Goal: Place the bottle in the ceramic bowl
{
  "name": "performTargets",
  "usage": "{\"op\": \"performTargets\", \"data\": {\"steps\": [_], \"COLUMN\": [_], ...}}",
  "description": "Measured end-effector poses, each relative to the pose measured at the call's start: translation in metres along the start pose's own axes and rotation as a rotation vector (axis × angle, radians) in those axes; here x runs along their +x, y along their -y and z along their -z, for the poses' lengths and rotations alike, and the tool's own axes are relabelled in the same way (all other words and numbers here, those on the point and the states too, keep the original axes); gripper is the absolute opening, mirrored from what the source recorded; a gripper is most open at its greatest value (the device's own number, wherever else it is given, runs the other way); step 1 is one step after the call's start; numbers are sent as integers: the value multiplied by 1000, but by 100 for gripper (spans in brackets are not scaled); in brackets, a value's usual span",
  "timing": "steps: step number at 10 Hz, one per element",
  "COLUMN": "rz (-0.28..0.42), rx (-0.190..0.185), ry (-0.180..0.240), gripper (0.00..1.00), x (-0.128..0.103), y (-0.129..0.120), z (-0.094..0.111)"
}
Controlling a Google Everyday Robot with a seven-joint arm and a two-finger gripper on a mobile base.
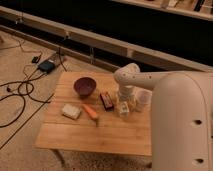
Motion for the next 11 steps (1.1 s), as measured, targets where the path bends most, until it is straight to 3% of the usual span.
{"op": "performTargets", "data": {"steps": [2,5,8,9,11], "rz": [4,2,0,6,34], "rx": [-1,9,23,30,53], "ry": [0,-11,2,24,92], "gripper": [63,34,7,1,0], "x": [-7,-15,-25,-32,-52], "y": [-3,0,3,3,-2], "z": [-7,-17,-14,-4,27]}}
